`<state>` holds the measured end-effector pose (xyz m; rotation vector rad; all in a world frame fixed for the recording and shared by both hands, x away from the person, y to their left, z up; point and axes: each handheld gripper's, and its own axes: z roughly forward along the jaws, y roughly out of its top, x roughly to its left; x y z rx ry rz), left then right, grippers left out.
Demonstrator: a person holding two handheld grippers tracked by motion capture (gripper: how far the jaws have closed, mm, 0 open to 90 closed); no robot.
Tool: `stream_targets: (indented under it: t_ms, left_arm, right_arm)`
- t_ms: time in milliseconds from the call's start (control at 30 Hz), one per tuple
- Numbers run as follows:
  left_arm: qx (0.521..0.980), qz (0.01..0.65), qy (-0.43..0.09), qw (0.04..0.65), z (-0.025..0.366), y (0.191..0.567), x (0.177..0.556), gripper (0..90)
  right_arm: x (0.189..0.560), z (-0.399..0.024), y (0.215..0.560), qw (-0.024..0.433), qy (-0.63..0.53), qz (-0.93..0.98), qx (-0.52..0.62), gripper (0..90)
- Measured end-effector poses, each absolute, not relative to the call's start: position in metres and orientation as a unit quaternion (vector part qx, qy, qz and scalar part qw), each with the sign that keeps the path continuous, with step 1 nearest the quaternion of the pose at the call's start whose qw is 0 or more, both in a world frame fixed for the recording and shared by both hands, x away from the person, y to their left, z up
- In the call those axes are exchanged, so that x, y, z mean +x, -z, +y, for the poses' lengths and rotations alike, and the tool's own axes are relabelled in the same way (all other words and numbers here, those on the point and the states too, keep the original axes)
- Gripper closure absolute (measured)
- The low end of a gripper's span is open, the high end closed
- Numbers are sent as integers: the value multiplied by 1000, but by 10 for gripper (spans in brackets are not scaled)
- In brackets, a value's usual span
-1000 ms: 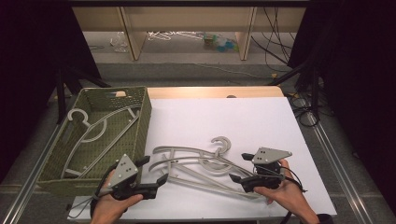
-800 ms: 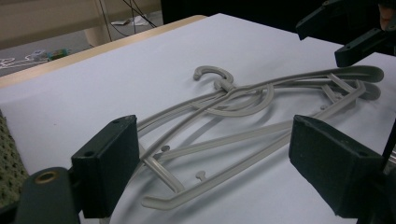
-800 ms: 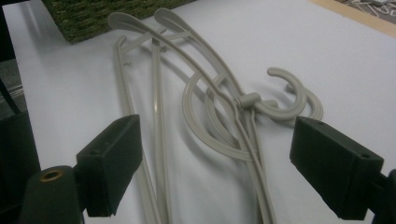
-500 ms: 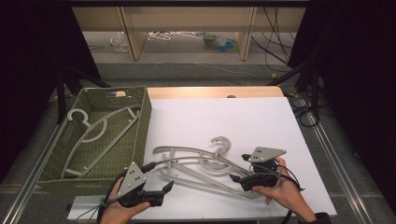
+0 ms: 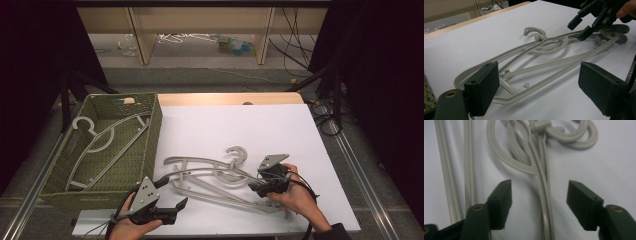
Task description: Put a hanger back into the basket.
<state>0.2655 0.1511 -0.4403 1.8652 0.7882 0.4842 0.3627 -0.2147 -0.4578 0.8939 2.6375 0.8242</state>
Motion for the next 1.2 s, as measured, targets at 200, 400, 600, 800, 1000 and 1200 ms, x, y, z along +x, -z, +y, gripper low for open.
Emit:
stream_targets:
  t_ms: [200, 400, 600, 800, 1000, 1200]
  left_arm:
    - [775, 325, -197, 505, 150, 441, 265, 170]
    - [775, 326, -198, 504, 150, 441, 266, 171]
    - [781, 322, -194, 499, 150, 442, 266, 172]
    - [780, 322, -195, 499, 151, 442, 267, 175]
    - [778, 326, -195, 500, 152, 441, 268, 176]
    - [777, 329, -195, 500, 152, 442, 268, 176]
  right_arm:
    - [369, -212, 462, 113, -258, 914, 292, 496]
    - [378, -208, 465, 109, -244, 919, 291, 559]
    - [385, -204, 468, 104, -238, 921, 290, 659]
    - [387, -201, 466, 102, -229, 927, 280, 764]
    - [384, -201, 457, 123, -222, 936, 245, 808]
    - [380, -199, 450, 136, -220, 941, 216, 814]
